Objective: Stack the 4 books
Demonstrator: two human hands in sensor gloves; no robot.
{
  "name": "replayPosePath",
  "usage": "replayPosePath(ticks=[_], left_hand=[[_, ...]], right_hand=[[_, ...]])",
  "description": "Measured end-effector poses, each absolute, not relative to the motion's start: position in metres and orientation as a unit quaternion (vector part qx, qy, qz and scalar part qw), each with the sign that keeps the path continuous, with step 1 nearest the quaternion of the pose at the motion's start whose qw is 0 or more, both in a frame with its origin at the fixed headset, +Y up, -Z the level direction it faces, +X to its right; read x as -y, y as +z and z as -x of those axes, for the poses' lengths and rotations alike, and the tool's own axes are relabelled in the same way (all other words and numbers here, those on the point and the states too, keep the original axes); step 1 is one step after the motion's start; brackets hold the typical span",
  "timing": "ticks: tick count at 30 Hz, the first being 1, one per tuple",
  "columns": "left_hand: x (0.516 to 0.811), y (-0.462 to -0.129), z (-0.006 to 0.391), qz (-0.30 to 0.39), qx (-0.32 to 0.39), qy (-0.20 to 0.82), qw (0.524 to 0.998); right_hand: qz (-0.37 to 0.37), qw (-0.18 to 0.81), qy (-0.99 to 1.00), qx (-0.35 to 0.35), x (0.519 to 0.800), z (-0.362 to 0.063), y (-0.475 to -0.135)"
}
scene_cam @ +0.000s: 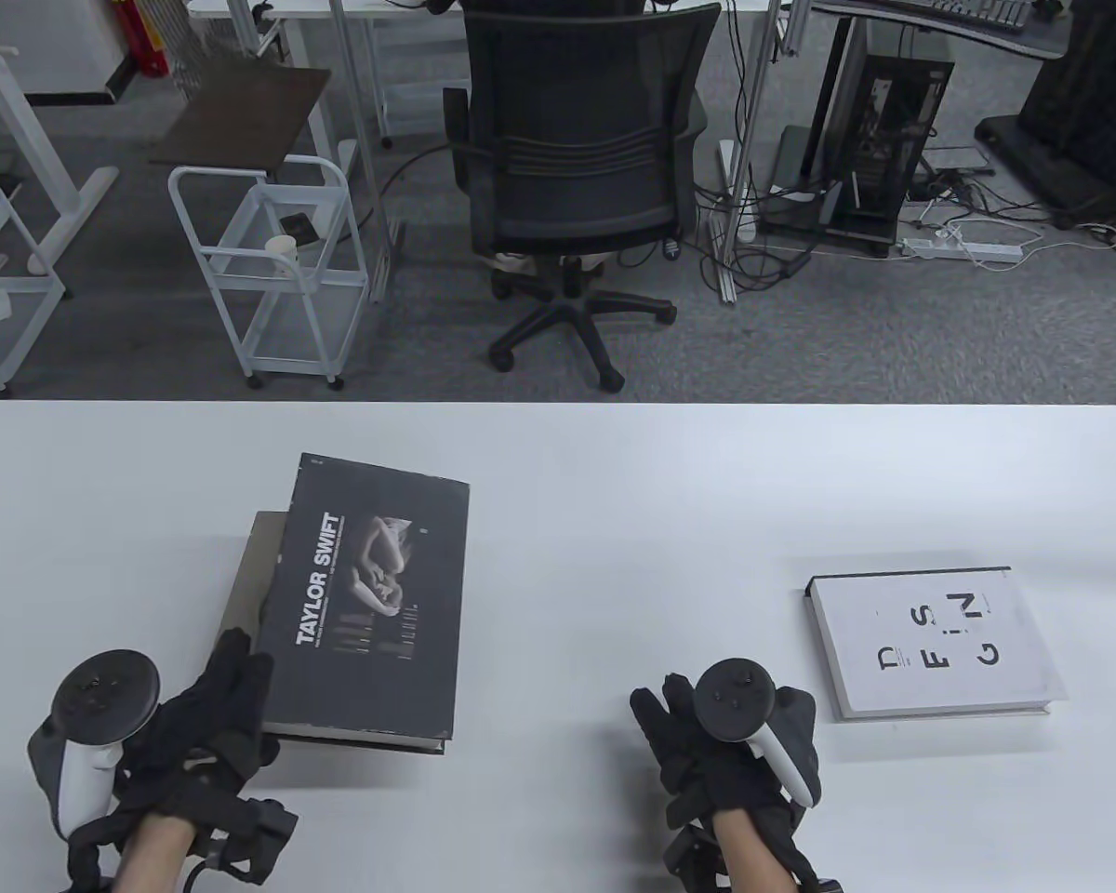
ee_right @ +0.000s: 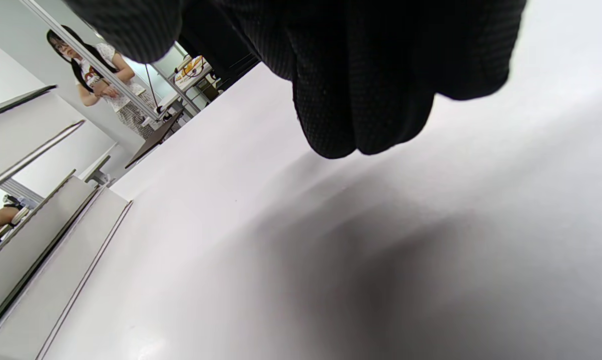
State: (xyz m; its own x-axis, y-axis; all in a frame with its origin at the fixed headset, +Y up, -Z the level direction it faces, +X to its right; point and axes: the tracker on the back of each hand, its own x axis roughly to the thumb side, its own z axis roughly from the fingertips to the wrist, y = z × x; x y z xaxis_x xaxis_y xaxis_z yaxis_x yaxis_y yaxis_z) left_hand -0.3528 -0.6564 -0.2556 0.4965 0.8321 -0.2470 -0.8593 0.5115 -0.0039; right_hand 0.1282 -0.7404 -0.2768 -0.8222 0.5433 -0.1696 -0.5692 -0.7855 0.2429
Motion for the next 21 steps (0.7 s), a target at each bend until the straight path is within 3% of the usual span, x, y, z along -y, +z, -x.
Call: replayPosePath(ticks=[10, 21], left_hand=[[0.665, -0.255, 0.398, 0.043, -0.170, 0.523, 0.834], [0.686, -0.260, 0.413, 0.057, -0.200, 0.532, 0.820]], right_hand=[[0.045, 0.295, 0.942, -0.151, 0.741, -0.127, -0.276], [0.045, 0.292, 0.942, -0.158, 0.741, -0.126, -0.276]])
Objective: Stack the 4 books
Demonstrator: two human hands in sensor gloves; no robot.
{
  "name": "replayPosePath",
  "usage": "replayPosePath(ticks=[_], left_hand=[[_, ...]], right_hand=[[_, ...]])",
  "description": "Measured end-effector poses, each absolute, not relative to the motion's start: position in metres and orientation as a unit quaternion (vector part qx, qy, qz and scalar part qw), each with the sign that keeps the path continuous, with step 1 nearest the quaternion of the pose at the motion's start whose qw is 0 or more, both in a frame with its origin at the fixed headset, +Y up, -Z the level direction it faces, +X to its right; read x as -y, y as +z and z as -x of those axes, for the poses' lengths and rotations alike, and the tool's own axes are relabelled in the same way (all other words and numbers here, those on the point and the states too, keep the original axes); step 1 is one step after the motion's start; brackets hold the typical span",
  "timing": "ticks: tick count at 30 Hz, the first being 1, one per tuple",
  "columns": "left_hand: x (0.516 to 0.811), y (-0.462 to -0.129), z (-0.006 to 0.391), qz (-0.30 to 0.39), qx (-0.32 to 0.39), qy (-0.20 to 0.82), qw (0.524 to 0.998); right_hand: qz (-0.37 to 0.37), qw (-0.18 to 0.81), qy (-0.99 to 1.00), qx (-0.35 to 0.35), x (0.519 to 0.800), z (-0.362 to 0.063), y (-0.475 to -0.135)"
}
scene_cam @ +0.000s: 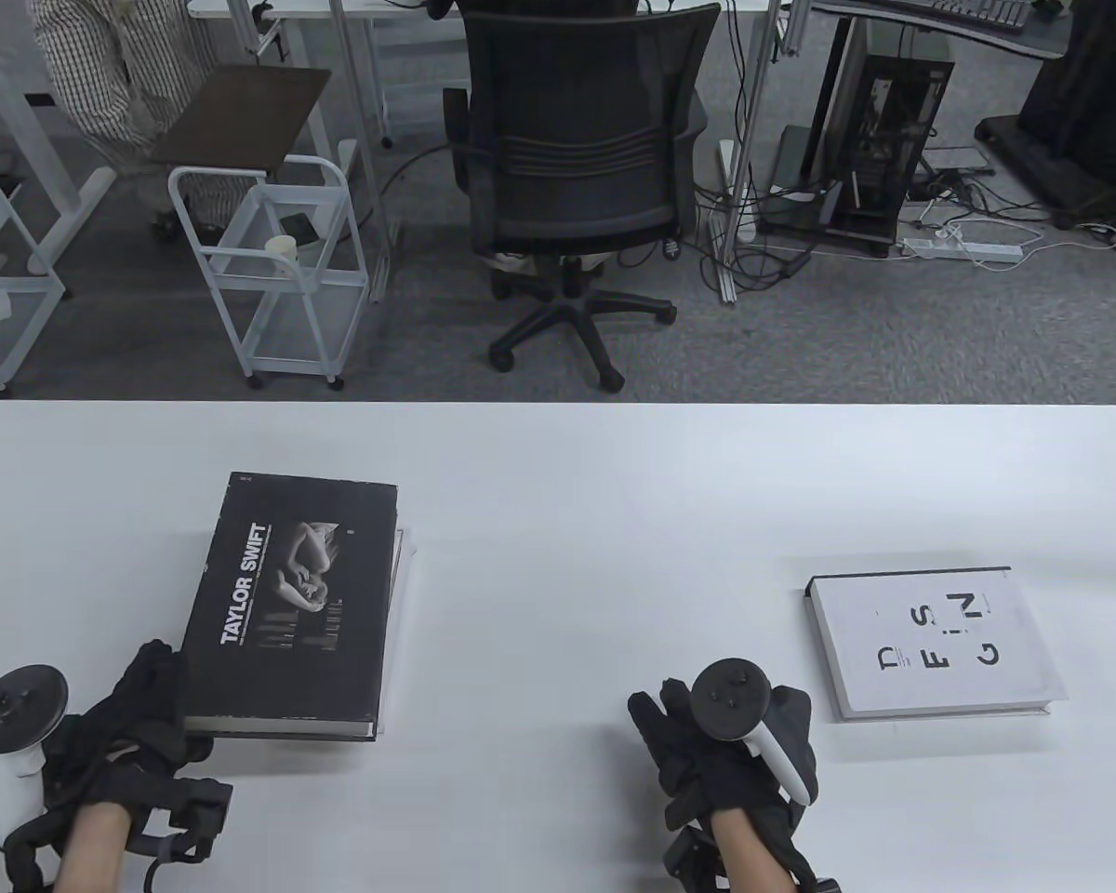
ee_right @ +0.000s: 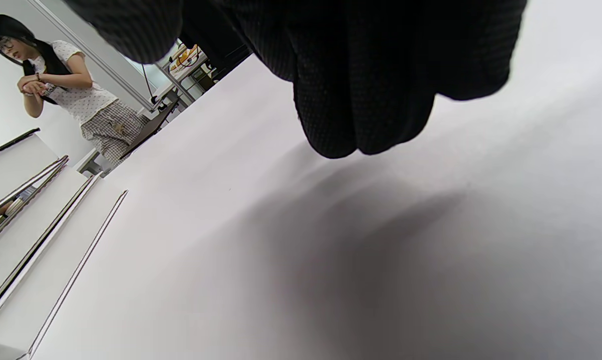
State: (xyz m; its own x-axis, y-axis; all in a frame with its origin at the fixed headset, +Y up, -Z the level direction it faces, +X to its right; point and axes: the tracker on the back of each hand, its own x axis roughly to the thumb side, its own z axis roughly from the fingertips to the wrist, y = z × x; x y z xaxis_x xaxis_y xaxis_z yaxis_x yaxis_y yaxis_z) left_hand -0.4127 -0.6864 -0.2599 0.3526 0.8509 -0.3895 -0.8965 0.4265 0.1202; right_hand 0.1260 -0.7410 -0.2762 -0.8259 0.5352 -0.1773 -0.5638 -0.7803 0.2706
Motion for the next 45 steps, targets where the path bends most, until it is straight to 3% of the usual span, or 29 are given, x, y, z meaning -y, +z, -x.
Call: replayPosePath(ticks=[17, 28, 38, 45], left_hand=[[0.704, -0.258, 0.422, 0.065, -0.240, 0.527, 0.813], [0.701, -0.242, 0.432, 0.059, -0.260, 0.538, 0.800], [0.663, -0.232, 0.408, 0.034, -0.208, 0.530, 0.822], [0.637, -0.236, 0.360, 0.038, -0.119, 0.498, 0.858]], right_hand=[[0.044, 0.290, 0.942, -0.161, 0.741, -0.125, -0.276], [0.037, 0.291, 0.943, -0.159, 0.741, -0.124, -0.277], [0.027, 0.289, 0.945, -0.153, 0.740, -0.122, -0.276], [0.023, 0.289, 0.946, -0.145, 0.740, -0.121, -0.276]])
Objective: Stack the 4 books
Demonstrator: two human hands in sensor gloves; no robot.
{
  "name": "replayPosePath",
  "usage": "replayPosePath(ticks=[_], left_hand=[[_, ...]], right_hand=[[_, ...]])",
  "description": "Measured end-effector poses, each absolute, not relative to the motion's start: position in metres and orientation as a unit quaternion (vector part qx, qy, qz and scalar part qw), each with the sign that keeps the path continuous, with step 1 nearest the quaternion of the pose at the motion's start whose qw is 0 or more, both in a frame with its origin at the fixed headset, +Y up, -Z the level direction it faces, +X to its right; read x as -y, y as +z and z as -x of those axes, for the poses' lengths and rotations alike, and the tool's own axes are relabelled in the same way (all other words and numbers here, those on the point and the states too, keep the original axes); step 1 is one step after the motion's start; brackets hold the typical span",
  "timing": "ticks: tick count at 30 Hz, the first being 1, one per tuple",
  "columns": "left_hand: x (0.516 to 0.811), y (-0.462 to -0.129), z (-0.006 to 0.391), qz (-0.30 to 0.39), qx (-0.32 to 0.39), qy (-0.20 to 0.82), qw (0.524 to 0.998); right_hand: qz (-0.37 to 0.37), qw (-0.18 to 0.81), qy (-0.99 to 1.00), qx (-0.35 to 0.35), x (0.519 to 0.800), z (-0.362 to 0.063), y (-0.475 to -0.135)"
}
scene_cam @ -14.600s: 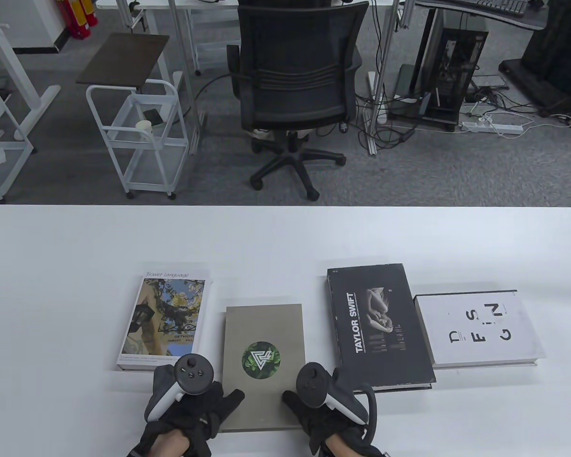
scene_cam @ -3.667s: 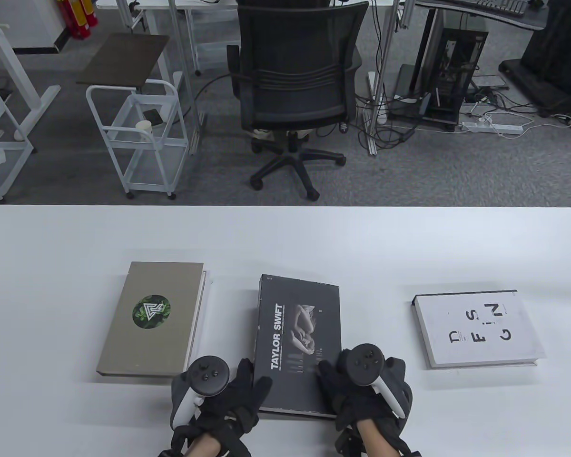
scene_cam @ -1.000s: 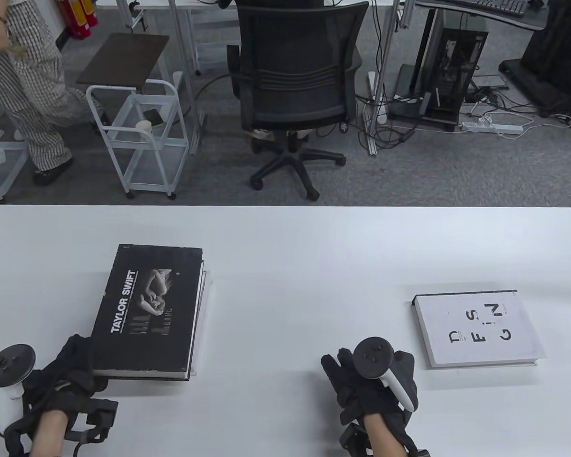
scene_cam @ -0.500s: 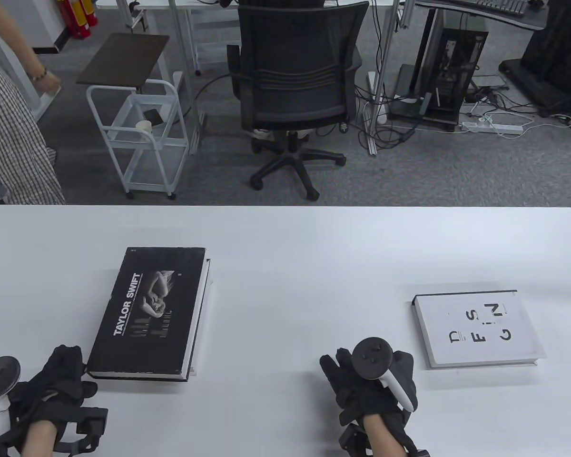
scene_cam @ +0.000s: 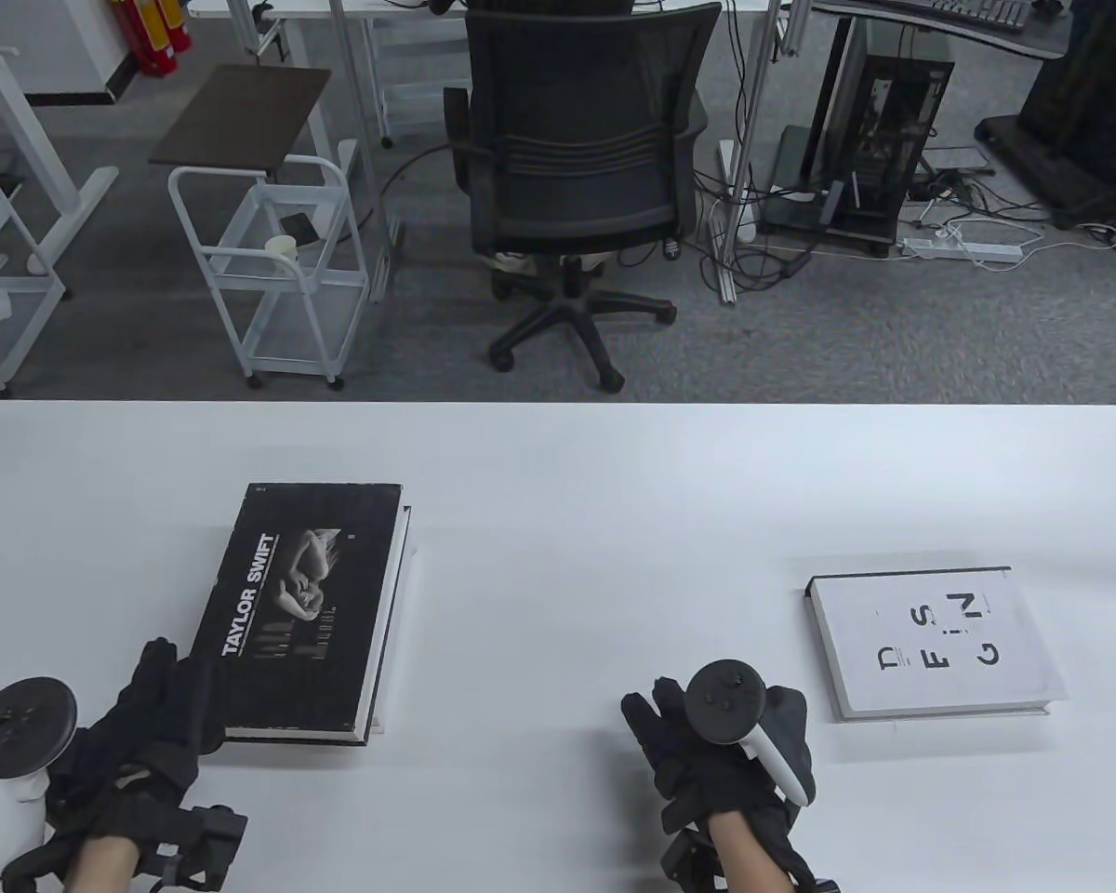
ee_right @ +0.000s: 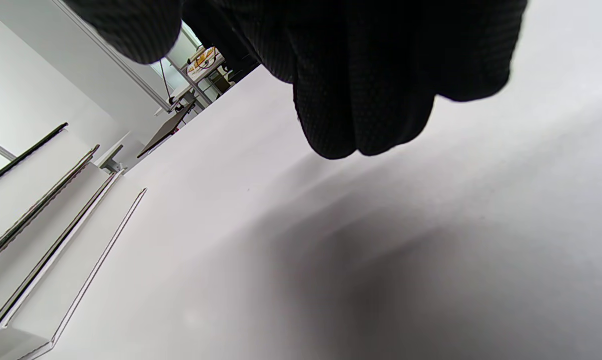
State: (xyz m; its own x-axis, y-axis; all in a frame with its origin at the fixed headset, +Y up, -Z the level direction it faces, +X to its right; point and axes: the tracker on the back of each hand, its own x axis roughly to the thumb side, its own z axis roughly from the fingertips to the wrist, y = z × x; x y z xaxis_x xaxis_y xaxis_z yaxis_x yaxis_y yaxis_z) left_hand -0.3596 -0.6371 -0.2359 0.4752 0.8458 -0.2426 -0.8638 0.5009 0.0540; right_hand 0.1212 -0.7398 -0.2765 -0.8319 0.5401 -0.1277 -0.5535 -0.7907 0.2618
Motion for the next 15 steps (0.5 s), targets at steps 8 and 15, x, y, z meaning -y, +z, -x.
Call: replayPosePath(ticks=[8, 15], left_hand=[[0.642, -0.255, 0.261, 0.071, 0.004, 0.420, 0.905], [0.675, -0.265, 0.181, 0.078, 0.093, 0.362, 0.924]], right_hand=[[0.028, 0.285, 0.947, -0.146, 0.742, -0.123, -0.277], [0.028, 0.288, 0.946, -0.145, 0.741, -0.123, -0.277]])
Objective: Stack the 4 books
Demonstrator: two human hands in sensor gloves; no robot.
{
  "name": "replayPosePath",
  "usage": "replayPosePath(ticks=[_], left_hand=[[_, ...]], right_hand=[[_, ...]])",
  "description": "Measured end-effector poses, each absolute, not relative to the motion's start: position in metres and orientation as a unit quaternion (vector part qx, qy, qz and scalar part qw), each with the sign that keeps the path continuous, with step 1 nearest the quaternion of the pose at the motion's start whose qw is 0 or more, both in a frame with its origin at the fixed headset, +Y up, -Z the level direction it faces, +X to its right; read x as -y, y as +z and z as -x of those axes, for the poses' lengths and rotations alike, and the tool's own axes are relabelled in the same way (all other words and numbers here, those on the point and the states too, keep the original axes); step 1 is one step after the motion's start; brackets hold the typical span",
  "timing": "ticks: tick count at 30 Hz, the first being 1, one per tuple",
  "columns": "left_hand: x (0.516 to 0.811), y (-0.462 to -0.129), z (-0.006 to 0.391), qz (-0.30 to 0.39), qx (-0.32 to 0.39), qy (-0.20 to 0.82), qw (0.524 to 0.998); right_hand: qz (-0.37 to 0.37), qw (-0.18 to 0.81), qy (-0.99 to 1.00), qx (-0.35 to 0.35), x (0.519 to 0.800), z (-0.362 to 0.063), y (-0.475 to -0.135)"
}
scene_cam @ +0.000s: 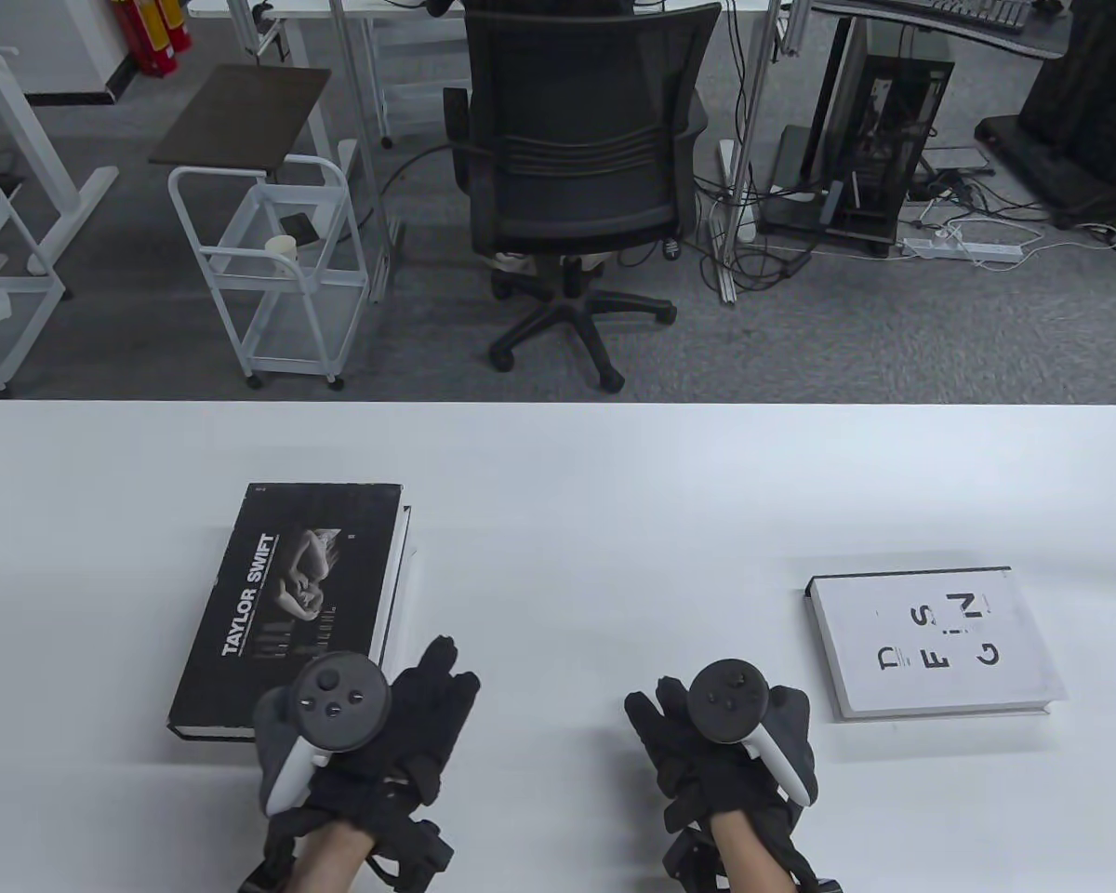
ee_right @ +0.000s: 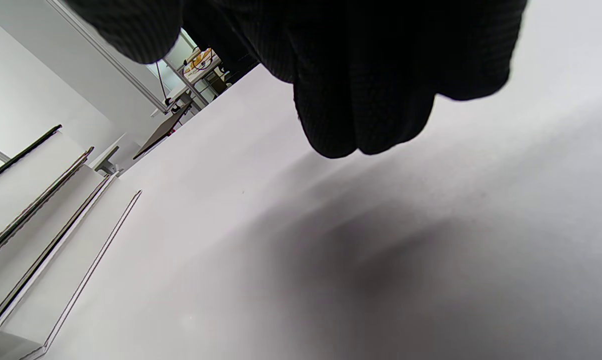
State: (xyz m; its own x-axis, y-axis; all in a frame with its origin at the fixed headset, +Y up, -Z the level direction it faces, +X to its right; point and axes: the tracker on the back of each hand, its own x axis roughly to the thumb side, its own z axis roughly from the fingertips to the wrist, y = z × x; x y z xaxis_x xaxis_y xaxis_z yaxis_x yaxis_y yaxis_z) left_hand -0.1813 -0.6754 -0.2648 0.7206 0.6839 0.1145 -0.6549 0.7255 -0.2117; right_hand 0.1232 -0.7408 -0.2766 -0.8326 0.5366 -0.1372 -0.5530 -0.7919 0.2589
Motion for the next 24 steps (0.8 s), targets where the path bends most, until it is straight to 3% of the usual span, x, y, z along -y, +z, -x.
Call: replayPosePath(ticks=[10, 20, 24], left_hand=[[0.739, -0.262, 0.131, 0.107, 0.168, 0.216, 0.956], [0.754, -0.263, 0.140, 0.162, 0.156, 0.247, 0.942], [0.754, -0.264, 0.143, 0.162, 0.151, 0.262, 0.939]], right_hand=[[0.027, 0.273, 0.952, -0.137, 0.739, -0.123, -0.276], [0.032, 0.236, 0.969, -0.070, 0.725, -0.122, -0.271], [0.074, 0.131, 0.988, -0.030, 0.710, -0.133, -0.273]])
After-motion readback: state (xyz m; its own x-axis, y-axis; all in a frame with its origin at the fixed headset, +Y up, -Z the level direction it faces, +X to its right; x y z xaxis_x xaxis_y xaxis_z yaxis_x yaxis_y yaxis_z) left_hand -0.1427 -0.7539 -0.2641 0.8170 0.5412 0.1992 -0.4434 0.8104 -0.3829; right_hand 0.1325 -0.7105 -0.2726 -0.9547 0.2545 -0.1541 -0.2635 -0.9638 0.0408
